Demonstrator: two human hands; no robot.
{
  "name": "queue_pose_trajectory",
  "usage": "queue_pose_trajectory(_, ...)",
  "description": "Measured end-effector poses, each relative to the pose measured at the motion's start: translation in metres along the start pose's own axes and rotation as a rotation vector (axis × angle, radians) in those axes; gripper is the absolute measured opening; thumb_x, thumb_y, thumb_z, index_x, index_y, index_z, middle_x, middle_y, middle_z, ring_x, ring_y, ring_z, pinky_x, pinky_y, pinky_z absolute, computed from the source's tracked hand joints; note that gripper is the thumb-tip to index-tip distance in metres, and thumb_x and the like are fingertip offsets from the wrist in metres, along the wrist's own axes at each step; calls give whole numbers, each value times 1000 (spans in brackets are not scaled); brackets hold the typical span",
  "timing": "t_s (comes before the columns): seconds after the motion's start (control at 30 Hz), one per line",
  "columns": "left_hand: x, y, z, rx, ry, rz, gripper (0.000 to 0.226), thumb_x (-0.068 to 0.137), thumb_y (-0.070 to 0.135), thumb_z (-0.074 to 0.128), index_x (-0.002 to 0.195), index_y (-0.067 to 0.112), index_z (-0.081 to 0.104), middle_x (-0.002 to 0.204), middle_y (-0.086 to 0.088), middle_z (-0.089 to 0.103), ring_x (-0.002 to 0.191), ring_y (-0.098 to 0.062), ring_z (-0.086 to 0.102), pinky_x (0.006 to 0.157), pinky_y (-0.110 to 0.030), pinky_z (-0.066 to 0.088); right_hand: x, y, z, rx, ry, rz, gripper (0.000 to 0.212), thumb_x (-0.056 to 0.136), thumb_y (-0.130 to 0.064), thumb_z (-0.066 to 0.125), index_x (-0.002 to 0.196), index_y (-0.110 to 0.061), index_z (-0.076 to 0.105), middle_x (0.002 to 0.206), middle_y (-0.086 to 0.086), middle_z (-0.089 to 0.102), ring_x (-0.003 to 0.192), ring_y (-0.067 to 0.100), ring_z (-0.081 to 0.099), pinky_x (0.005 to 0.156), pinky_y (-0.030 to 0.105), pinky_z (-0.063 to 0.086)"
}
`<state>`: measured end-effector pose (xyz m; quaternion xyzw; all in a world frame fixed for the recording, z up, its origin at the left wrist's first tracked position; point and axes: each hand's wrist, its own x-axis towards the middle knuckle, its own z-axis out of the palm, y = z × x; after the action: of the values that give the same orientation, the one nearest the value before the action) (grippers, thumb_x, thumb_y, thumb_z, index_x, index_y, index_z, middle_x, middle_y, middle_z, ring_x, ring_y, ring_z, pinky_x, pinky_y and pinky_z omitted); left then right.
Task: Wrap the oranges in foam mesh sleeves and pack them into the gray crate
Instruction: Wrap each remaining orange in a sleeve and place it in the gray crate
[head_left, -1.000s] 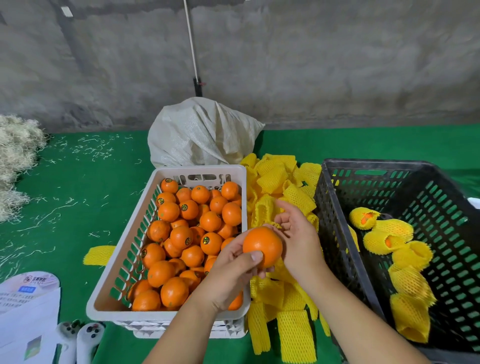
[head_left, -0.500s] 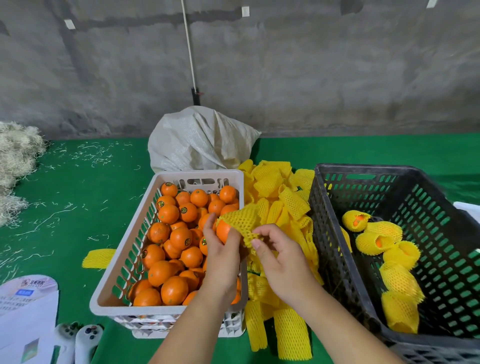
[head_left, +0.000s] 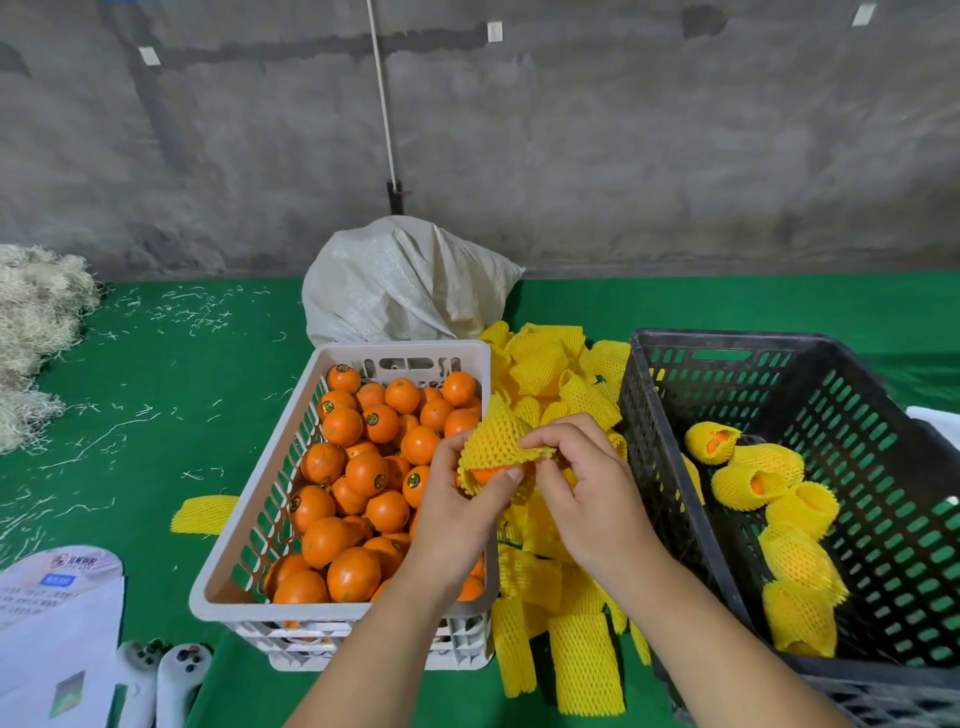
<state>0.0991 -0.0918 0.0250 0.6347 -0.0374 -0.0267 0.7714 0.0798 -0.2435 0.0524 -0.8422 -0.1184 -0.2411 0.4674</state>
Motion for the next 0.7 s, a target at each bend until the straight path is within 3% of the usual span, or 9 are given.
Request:
queue_pose_trajectory(0.07,5,-1,1,18,91,-10,37,96,12,75,128,19,56,110,-10,74,103,-32,73,86,-49,61,-3,-3,1,-21,-13,-48,23,95,-1,61,108,-17,71,107,-11,54,99,0,56,80,8,41)
queue_pose_trajectory(0.2,10,-5,-3,-50,214,-12,42,92,10,74,123,27,52,121,-12,67,105,-24,72,81,-34,62,-12,-7,9,-78,-49,-159,23,93,-6,62,113,-13,70,110,-7,54,97,-4,52,82,10,42)
queue_pose_trajectory(0.3,8,-6,-2,-97,91,6,52,80,13,74,125,31,54,121,-13,68,102,-21,73,79,-32,61,-11,-5,13,-92,-56,6,50,88,-12,66,134,-27,53,127,-11,43,111,8,51,88,28,51)
queue_pose_trajectory(0.4,8,-10,-1,-162,-36,10,65,83,3,71,138,30,50,128,-13,68,112,-28,71,87,-40,61,-8,-2,12,-94,-163,145,77,93,-19,64,152,-47,23,142,-17,24,119,3,41,89,22,46)
queue_pose_trajectory(0.47,8,-11,-1,-121,-26,41,65,85,6,72,142,28,49,129,-9,69,117,-29,70,92,-40,60,-7,0,13,-1,-255,194,82,97,-22,60,154,-56,12,150,-24,18,129,-2,38,93,17,42)
queue_pose_trajectory(0.53,7,-15,-2,-82,-10,63,63,86,11,73,143,26,49,128,-5,70,118,-27,69,92,-35,60,-7,2,14,201,-361,295,90,92,-26,62,151,-65,8,155,-33,15,138,-4,34,101,21,44)
queue_pose_trajectory(0.6,6,-19,-2,-40,-17,58,63,89,14,70,146,27,48,131,0,69,122,-23,67,95,-33,59,-7,3,16,483,-414,417,87,85,-35,64,147,-70,14,158,-33,22,141,-5,36,109,27,43)
queue_pose_trajectory(0.7,11,-28,-7,159,-9,83,65,97,12,66,156,26,42,146,0,60,132,-22,61,107,-47,54,-10,7,19,699,-331,531,68,88,-51,65,145,-68,31,151,-34,39,140,-4,42,112,32,42)
